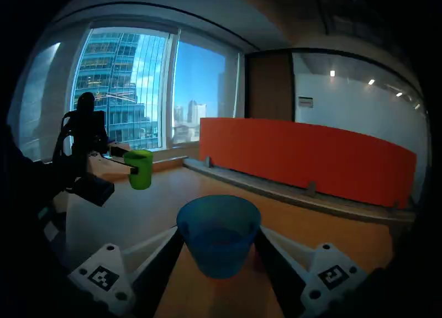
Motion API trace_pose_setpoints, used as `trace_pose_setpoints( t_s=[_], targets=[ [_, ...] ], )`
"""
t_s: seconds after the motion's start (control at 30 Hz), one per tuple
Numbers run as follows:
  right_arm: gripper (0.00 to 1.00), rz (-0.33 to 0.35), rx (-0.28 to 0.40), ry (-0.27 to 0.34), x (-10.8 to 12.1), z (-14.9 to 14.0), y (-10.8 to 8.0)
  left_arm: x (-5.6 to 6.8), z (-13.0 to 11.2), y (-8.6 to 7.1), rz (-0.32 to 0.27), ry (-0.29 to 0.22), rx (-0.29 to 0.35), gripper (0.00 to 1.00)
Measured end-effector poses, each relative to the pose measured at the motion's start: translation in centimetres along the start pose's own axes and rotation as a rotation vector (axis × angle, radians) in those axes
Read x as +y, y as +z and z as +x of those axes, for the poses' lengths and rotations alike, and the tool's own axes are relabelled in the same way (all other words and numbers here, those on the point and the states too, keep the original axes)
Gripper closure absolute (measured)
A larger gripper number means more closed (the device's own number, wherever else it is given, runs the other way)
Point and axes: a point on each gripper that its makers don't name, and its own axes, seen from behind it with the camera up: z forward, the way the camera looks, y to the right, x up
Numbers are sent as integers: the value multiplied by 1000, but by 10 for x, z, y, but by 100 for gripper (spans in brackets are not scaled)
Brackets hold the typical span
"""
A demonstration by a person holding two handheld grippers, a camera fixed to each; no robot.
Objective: Pour water
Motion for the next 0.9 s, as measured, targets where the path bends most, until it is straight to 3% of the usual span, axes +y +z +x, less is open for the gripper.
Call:
trace_pose_setpoints(
  t_s=[0.47,0.9],
  targets=[
    [12,0,3,-12,0,7,2,0,-2,1,1,-9,7,14],
    [12,3,10,-27,4,13,5,15,-8,5,-33,4,6,14]
  ],
)
